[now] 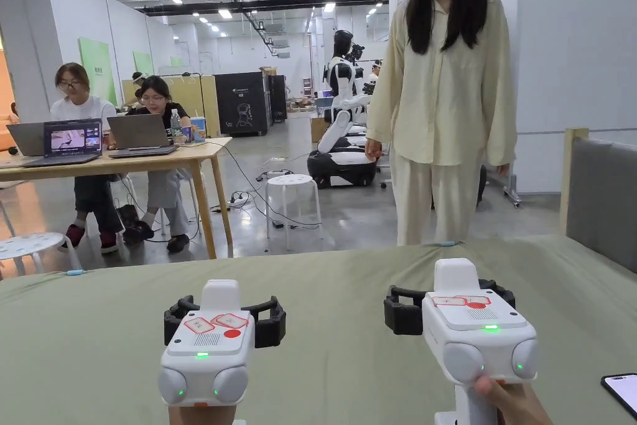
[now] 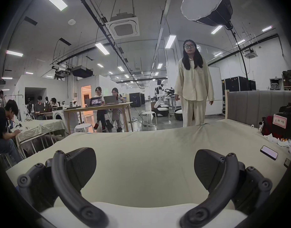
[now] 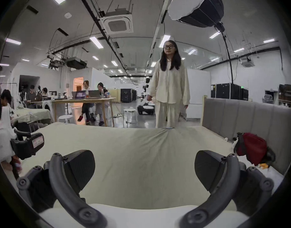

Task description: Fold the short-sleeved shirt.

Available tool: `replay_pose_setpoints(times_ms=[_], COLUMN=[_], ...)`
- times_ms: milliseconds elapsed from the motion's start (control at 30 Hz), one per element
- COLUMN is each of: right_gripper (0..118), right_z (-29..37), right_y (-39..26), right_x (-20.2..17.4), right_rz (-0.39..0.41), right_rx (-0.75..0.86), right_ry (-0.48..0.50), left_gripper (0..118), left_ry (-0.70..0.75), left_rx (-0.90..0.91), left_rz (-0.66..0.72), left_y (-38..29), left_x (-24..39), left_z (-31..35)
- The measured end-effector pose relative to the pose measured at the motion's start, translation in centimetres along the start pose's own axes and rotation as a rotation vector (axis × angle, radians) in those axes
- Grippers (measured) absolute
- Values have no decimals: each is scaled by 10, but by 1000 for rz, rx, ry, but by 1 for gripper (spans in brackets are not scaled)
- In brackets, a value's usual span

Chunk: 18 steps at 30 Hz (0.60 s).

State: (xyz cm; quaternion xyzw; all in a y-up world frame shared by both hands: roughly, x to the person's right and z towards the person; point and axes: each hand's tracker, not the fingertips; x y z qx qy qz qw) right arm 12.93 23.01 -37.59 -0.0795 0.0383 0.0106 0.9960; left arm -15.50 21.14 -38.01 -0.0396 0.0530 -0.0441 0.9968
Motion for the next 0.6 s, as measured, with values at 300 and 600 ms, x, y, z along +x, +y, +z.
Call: replay_pose_setpoints(times_ms=[300,600], right_gripper=[118,118], right_z=[0,-8], right_y=[0,-3], right_x=[0,2], right_rz=[-6,-34], right_rx=[-8,-13], right_ry=[-18,-36], left_gripper=[118,118], left_ry=[4,3], left_rx=[-7,-12], left_rz=[3,-7], left_y=[-3,-6], left_x=[-2,1], left_z=[-1,-2])
